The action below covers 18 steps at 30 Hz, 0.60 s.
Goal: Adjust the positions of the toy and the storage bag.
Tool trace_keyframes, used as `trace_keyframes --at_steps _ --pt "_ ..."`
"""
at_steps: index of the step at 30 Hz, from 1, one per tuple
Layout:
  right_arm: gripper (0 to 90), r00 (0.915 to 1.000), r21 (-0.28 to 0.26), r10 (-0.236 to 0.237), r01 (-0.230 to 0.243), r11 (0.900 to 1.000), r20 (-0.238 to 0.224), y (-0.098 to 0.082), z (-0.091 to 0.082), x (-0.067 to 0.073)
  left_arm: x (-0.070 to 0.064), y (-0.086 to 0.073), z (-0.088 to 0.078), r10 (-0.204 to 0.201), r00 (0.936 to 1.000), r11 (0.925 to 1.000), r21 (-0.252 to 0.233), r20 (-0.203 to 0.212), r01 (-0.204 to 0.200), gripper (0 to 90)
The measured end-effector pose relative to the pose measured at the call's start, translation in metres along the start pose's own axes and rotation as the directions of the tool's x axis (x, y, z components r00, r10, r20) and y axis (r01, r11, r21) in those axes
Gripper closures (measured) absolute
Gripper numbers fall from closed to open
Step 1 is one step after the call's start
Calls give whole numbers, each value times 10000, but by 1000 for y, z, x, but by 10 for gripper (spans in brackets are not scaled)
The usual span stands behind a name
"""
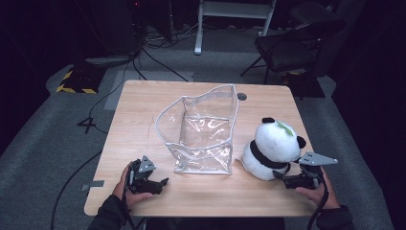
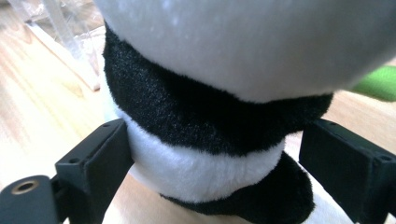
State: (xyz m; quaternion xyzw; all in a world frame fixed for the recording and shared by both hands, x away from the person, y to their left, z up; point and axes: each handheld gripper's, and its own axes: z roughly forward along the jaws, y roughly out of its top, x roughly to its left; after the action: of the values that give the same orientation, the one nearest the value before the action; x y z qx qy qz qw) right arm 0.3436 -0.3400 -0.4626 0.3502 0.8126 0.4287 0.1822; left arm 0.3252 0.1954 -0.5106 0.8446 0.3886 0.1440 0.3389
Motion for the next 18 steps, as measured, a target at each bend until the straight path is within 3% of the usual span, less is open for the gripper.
trace_keyframes --at_steps 11,16,18 --pt "106 10000 28 73 -73 10000 -45 10 20 -4 0 0 0 -6 10000 10000 -2 2 6 120" --pt "155 9999 -14 45 -45 10000 -90 10 12 -5 0 0 0 -3 10000 10000 -2 0 3 120" --pt "157 9999 -392 73 -68 9992 124 12 -3 -7 0 0 0 -1 10000 10000 -3 -3 1 121"
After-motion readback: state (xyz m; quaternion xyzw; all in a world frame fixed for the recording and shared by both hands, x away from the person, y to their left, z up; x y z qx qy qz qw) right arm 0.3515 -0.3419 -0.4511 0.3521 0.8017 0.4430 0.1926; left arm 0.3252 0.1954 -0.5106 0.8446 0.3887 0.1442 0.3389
